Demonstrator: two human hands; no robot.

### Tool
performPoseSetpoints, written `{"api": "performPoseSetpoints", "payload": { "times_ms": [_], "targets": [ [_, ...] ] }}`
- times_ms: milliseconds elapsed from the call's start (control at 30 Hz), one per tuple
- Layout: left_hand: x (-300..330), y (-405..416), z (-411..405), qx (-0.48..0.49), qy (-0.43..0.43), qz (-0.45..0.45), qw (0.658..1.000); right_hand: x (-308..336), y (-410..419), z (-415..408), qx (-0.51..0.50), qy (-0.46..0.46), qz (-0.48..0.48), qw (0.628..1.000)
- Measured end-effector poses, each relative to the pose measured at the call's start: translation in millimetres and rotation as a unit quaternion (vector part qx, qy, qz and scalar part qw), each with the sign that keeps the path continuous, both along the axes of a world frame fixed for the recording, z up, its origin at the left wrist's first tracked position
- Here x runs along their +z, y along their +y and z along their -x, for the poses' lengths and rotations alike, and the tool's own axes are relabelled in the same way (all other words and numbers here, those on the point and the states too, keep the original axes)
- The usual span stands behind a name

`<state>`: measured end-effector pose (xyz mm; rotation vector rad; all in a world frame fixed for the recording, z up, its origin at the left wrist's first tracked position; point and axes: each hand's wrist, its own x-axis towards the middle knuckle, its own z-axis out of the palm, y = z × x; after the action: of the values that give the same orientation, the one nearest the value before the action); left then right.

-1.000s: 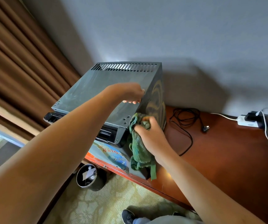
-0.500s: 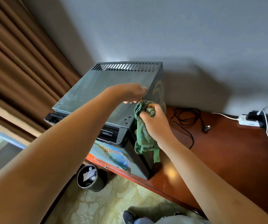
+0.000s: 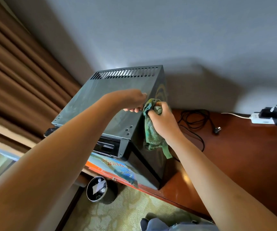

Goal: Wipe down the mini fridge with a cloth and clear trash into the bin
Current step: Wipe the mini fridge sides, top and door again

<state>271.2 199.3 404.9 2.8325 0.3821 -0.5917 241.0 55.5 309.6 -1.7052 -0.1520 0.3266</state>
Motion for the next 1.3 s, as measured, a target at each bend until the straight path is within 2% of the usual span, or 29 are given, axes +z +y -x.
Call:
{"api": "performPoseSetpoints", "payload": {
  "times_ms": [67, 133, 200, 333, 400, 467, 533, 600, 700, 767, 833, 933, 967, 1033, 1167, 1233, 1300],
  "targets": [
    [1, -1, 1, 0.003, -0.001, 0.000, 1.000, -11, -5, -1, 0.017, 0.048, 0.056, 0.997],
    [0, -1, 2, -0.001, -0.007, -0.003, 1.000, -17, -9, 4, 0.078, 0.086, 0.113, 0.987],
    [0, 0, 3, -0.005, -0.008, 0.003, 1.000, -10, -8, 8, 0.106, 0.074, 0.091, 0.987],
    [2, 1, 6, -0.019, -0.012, 0.028, 0.999, 8, 4, 1, 0.021, -0.009, 0.025, 0.999],
    [5, -2, 6, -0.006, -0.002, 0.047, 0.999, 4, 4, -1, -0.022, 0.000, 0.006, 1.000],
    [8, -3, 8, -0.006, -0.001, 0.040, 0.999, -8, -1, 0, 0.001, 0.039, 0.067, 0.997],
    [7, -3, 8, -0.017, -0.003, 0.033, 0.999, -11, -8, 3, 0.077, 0.072, 0.131, 0.986],
    [5, -4, 9, -0.026, -0.005, 0.030, 0.999, -3, -9, 3, 0.090, 0.080, 0.074, 0.990],
    [4, -6, 10, -0.039, -0.020, 0.015, 0.999, 12, 1, -4, 0.007, 0.025, -0.022, 0.999],
    [4, -6, 11, -0.041, -0.026, 0.012, 0.999, 14, 10, -11, -0.047, 0.006, -0.036, 0.998],
    [3, -5, 11, -0.045, -0.036, 0.011, 0.998, 3, 11, -17, -0.081, 0.051, -0.027, 0.995],
    [2, -8, 12, -0.059, -0.039, 0.001, 0.997, -15, 3, -7, 0.005, 0.109, 0.083, 0.991],
    [2, -9, 12, -0.061, -0.035, 0.002, 0.998, -17, 1, -2, 0.027, 0.117, 0.088, 0.989],
    [3, -11, 13, -0.052, -0.029, 0.012, 0.998, -16, 1, 0, 0.026, 0.113, 0.039, 0.992],
    [5, -16, 15, -0.032, -0.039, 0.009, 0.999, 0, 13, -25, -0.069, 0.050, -0.078, 0.993],
    [1, -17, 15, -0.011, -0.046, -0.002, 0.999, -3, 17, -37, -0.098, 0.048, -0.098, 0.989],
    [2, -20, 17, 0.015, -0.055, -0.029, 0.998, -13, 12, -40, -0.081, 0.085, -0.086, 0.989]
  ]
}}
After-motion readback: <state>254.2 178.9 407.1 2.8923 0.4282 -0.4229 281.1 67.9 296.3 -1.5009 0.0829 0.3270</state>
